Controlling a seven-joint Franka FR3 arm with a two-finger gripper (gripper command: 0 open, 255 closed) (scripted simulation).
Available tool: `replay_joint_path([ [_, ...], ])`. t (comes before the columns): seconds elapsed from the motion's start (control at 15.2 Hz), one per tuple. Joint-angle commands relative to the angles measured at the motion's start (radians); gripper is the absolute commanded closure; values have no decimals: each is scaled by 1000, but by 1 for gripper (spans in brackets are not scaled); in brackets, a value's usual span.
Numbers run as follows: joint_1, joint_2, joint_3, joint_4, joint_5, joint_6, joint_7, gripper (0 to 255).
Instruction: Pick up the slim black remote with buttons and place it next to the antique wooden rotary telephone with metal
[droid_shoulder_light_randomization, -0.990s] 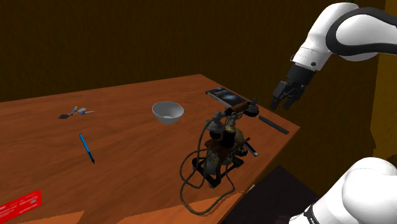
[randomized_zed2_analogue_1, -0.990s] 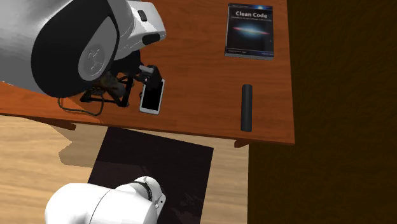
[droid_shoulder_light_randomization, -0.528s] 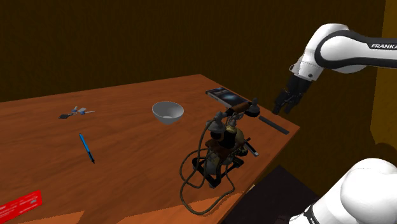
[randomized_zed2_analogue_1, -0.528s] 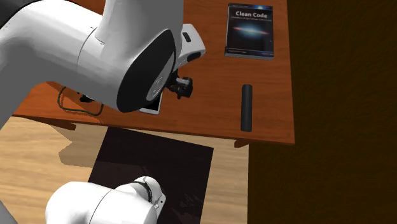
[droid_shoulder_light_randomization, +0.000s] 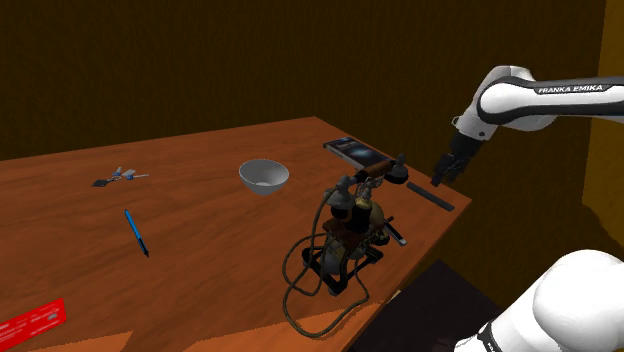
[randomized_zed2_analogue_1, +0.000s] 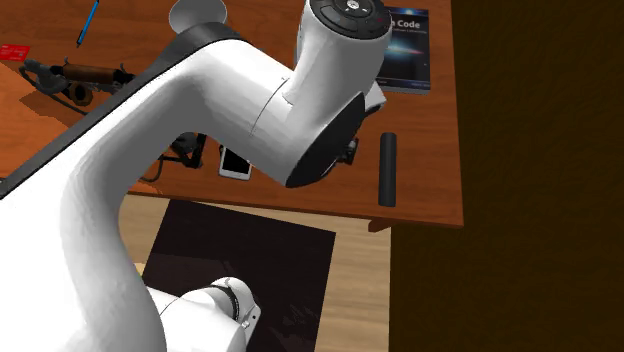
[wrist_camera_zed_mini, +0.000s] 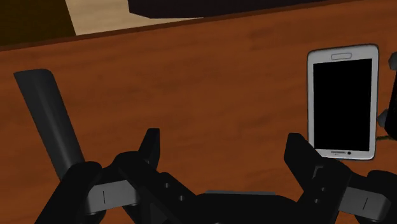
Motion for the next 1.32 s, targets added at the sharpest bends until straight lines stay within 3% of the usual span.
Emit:
replay_joint_path([
  [0.0, -6, 56, -44, 18, -12, 37, -60, 0],
  [0.4, -5, 249, -166, 93, 3, 147, -237, 0],
  [0.79, -4, 485, -267, 216, 108, 231, -448, 0],
  [0.99, -25, 617, -292, 296, 192, 254, -564, 0],
  [1.25, -30, 644, -286, 278, 214, 292, -580, 0],
])
